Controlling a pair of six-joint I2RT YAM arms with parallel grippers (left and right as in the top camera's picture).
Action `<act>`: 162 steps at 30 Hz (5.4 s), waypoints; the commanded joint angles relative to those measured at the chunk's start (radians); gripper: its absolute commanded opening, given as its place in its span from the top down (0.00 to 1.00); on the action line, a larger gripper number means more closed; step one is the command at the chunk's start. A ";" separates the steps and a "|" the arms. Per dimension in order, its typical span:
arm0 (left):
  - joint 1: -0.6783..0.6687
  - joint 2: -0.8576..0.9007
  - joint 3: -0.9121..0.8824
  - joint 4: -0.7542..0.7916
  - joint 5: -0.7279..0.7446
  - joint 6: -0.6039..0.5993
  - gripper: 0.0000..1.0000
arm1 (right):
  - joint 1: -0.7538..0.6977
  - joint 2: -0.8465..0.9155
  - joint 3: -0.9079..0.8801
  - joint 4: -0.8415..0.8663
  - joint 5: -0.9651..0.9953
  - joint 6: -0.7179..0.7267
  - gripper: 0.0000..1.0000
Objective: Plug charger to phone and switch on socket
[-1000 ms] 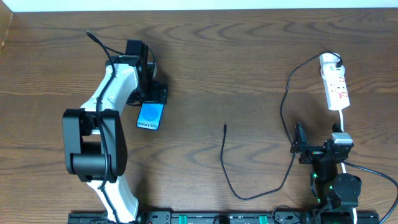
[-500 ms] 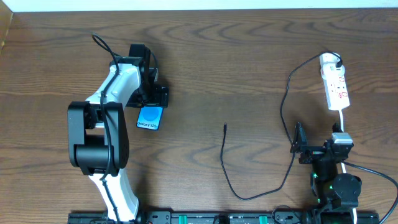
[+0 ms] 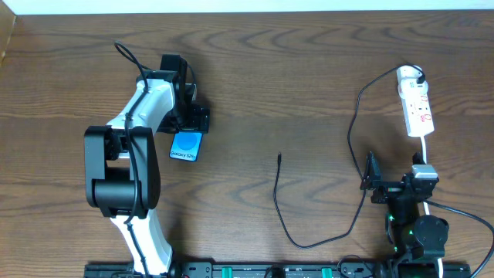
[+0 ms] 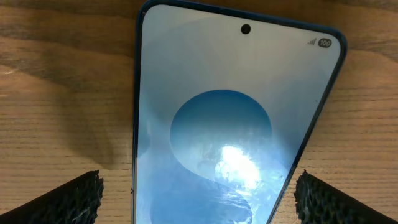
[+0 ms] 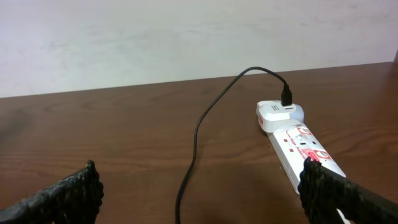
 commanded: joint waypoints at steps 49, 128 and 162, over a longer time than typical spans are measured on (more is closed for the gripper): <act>-0.002 0.012 -0.126 0.092 0.017 0.101 0.02 | 0.010 -0.007 -0.003 -0.004 0.005 0.008 0.01; -0.002 0.012 -0.126 0.071 0.073 0.120 0.21 | 0.010 -0.007 -0.003 -0.004 0.005 0.008 0.01; -0.002 0.012 -0.126 0.063 0.072 0.120 0.92 | 0.010 -0.007 -0.003 -0.004 0.005 0.008 0.01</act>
